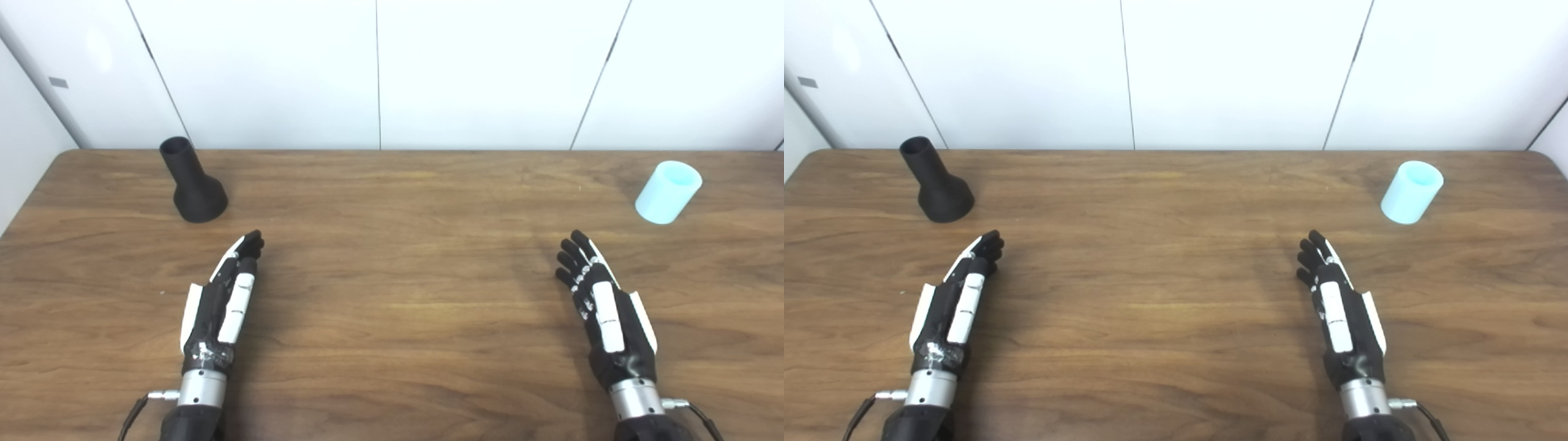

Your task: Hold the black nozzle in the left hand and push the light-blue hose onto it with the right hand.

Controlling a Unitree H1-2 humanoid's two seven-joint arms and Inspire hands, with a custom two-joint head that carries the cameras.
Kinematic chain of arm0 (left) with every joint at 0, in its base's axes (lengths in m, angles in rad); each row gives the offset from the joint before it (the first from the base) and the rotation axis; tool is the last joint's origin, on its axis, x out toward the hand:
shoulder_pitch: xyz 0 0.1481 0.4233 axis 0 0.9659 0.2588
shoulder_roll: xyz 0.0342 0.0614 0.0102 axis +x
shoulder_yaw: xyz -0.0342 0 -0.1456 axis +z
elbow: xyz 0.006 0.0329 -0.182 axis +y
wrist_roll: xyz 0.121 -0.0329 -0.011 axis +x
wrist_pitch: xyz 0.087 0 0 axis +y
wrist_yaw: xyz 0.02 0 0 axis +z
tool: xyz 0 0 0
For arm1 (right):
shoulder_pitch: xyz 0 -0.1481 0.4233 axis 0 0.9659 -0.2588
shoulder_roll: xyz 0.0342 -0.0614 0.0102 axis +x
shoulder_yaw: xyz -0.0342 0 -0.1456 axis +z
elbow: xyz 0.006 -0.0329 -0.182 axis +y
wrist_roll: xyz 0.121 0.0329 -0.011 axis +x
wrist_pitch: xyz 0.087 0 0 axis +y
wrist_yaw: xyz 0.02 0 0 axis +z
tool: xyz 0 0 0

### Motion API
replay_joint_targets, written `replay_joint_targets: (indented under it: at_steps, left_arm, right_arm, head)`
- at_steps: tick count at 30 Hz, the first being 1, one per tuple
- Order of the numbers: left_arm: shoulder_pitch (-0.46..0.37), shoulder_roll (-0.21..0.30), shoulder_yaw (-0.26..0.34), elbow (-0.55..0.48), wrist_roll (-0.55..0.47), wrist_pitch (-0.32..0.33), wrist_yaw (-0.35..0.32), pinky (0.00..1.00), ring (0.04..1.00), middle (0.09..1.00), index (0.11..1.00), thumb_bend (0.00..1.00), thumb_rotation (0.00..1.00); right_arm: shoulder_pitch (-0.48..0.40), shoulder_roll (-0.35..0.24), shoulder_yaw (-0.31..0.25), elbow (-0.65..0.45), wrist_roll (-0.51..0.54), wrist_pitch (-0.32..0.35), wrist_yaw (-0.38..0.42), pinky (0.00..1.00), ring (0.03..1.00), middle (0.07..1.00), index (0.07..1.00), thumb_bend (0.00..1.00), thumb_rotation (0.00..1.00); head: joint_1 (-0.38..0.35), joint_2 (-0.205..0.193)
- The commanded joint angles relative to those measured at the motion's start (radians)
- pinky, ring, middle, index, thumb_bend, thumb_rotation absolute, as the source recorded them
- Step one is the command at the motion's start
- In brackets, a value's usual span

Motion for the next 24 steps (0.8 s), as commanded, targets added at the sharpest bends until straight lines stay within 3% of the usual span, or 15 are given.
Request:
replay_joint_targets:
  at_steps: [1, 16, 24]
  left_arm:
    - [0.037, -0.007, -0.010, 0.032, -0.004, -0.001, 0.001, 0.92, 0.904, 0.888, 0.881, 0.56, 0.85]
    - [0.033, -0.006, -0.011, 0.044, 0.000, -0.014, 0.004, 0.91, 0.900, 0.885, 0.879, 0.57, 0.85]
    - [0.044, -0.047, -0.041, 0.020, 0.029, -0.005, 0.025, 0.90, 0.887, 0.875, 0.867, 0.52, 0.83]
  right_arm:
    - [-0.011, -0.006, -0.001, -0.006, -0.004, -0.025, 0.002, 0.90, 0.921, 0.914, 0.915, 0.54, 0.93]
    - [-0.013, -0.008, -0.008, -0.007, 0.009, -0.023, 0.005, 0.90, 0.918, 0.920, 0.915, 0.53, 0.93]
    - [-0.010, -0.044, -0.034, 0.018, 0.063, -0.045, 0.039, 0.89, 0.927, 0.929, 0.926, 0.48, 0.92]
  head:
    - [0.001, 0.001]
    - [0.018, -0.001]
    - [0.215, -0.051]
